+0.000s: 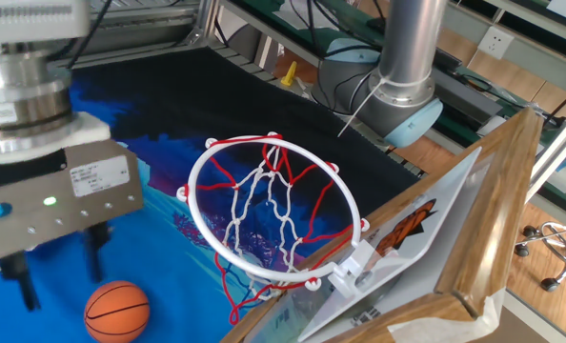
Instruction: Grab a basketball, release it and shoot it into the basket
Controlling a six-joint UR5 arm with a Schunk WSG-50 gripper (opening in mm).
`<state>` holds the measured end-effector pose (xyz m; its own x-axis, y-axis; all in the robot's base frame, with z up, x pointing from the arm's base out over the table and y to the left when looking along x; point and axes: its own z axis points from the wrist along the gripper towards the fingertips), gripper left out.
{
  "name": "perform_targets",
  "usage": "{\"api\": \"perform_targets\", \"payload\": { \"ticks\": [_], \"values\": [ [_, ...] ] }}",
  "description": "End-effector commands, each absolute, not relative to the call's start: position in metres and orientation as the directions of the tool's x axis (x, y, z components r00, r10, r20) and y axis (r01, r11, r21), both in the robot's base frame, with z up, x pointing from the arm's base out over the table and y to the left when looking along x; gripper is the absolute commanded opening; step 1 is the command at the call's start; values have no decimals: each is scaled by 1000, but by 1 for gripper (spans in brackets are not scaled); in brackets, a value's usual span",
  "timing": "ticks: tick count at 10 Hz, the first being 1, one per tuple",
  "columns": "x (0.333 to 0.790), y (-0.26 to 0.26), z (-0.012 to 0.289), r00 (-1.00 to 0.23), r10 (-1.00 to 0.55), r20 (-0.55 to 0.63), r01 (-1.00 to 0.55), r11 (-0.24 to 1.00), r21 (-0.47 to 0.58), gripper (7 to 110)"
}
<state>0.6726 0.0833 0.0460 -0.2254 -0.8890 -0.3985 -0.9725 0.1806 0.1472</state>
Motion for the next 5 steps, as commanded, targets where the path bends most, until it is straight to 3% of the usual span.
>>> {"api": "perform_targets", "payload": {
  "ticks": [1,2,3,5],
  "values": [
    [642,87,60,-175,-865,-470,-967,62,246,66],
    [642,83,56,-169,-866,-471,-969,60,238,66],
    [645,90,49,-150,-854,-498,-973,38,228,88],
    [647,106,44,-135,-838,-529,-976,21,215,88]
  ]
}}
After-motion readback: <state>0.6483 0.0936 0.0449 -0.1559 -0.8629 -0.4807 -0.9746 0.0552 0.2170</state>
